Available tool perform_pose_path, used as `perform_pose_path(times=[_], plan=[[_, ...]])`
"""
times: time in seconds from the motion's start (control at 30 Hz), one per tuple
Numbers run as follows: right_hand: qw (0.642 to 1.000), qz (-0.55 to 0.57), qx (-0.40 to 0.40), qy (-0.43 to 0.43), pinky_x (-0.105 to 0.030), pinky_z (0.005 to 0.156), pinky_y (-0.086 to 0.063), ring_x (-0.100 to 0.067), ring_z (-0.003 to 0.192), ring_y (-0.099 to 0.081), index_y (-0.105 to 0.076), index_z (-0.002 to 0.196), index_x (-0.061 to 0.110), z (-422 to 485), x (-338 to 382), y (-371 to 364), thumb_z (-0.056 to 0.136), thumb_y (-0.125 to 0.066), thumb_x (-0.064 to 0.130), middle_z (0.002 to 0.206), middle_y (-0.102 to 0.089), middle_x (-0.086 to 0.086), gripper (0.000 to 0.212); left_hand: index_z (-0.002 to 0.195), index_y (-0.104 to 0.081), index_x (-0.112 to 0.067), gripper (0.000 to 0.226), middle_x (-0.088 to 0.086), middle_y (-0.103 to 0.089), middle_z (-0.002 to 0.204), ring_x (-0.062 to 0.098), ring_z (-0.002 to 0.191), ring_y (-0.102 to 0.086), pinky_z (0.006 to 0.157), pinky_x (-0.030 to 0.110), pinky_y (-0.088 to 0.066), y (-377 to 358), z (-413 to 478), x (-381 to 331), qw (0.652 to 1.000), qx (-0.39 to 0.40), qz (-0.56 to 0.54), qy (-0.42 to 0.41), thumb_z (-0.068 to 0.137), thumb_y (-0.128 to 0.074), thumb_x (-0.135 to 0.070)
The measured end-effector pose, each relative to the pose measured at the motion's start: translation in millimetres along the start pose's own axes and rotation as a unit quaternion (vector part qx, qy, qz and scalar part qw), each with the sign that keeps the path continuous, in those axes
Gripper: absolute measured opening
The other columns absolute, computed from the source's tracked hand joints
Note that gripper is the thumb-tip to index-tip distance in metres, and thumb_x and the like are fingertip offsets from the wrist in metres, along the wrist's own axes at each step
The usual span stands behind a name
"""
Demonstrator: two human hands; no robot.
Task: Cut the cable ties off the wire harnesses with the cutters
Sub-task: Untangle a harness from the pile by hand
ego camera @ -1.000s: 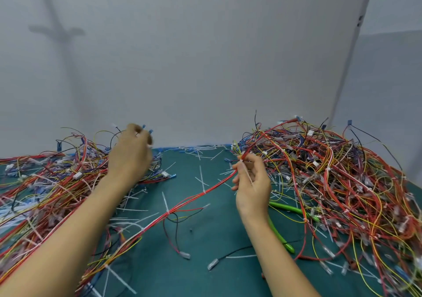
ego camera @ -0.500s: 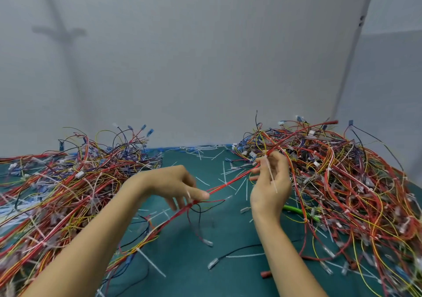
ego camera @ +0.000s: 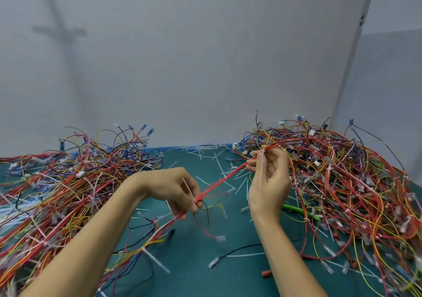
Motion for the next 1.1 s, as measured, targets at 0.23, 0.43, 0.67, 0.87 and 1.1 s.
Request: perform_pose_path(times=[0.23, 0.43, 0.67, 0.87, 1.1], plan=[[0.984, 0.13, 0.08, -0.096, -0.036, 0.083, -0.056, -0.014, 0.099, -0.068, -0.059, 0.101, 0.024, -9, 11, -16, 0.096, -0.055, 0.0, 0.1, -0.071, 0.007, 0.025, 0.089, -0.071, -0.004, 0.006, 0.019, -0.071, 0.089, 0.024, 0.068, -0.072, 0.064, 0.026, -0.059, 31, -9, 15, 0.918, -0.347, -0.171, -0.085, 0.084, -0.07, -0.001], [0.911, 0.263, 0.192, -0.254, -0.035, 0.086, -0.057, -0.018, 0.116, -0.063, -0.059, 0.123, 0.014, -29, 13, -37, 0.097, -0.055, 0.007, 0.119, -0.069, 0.007, 0.028, 0.102, -0.065, 0.003, 0.015, 0.014, -0.07, 0.092, 0.016, 0.061, -0.071, 0.059, 0.019, -0.058, 47, -17, 10, 0.791, -0.479, -0.361, -0.121, 0.088, -0.063, 0.006], [0.873, 0.196, 0.283, -0.344, -0.04, 0.103, -0.049, -0.002, 0.11, -0.064, 0.0, 0.152, 0.034, -53, 7, -46, 0.098, -0.054, 0.013, 0.156, -0.035, 0.008, 0.079, 0.085, -0.067, 0.003, 0.005, 0.016, -0.069, 0.075, 0.014, 0.061, -0.071, 0.064, 0.022, -0.06, 41, -9, 7, 0.816, -0.475, -0.308, -0.119, 0.083, -0.069, 0.006], [0.872, 0.007, 0.358, -0.333, -0.038, 0.099, -0.047, -0.003, 0.111, -0.056, 0.016, 0.153, 0.02, -71, 9, -54, 0.099, -0.05, 0.016, 0.152, -0.029, 0.02, 0.085, 0.093, -0.064, 0.008, 0.008, 0.015, -0.066, 0.079, 0.015, 0.069, -0.069, 0.063, 0.016, -0.058, 43, -4, 14, 0.766, -0.518, -0.366, -0.1, 0.087, -0.067, 0.003], [0.855, 0.021, 0.373, -0.359, -0.029, 0.082, -0.055, -0.008, 0.09, -0.067, -0.052, 0.134, 0.011, -85, 6, -63, 0.1, -0.052, 0.018, 0.096, -0.071, 0.009, 0.035, 0.093, -0.066, 0.006, 0.012, 0.017, -0.069, 0.081, 0.023, 0.073, -0.068, 0.066, 0.019, -0.058, 32, -4, 6, 0.822, -0.426, -0.368, -0.092, 0.085, -0.069, -0.001]])
Point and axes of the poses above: each hand's wrist, its own z-axis towards the middle knuckle, its own y-axis out of the back of the hand, x = y × z, the point moved 3 cm from there along z, towards the middle knuckle
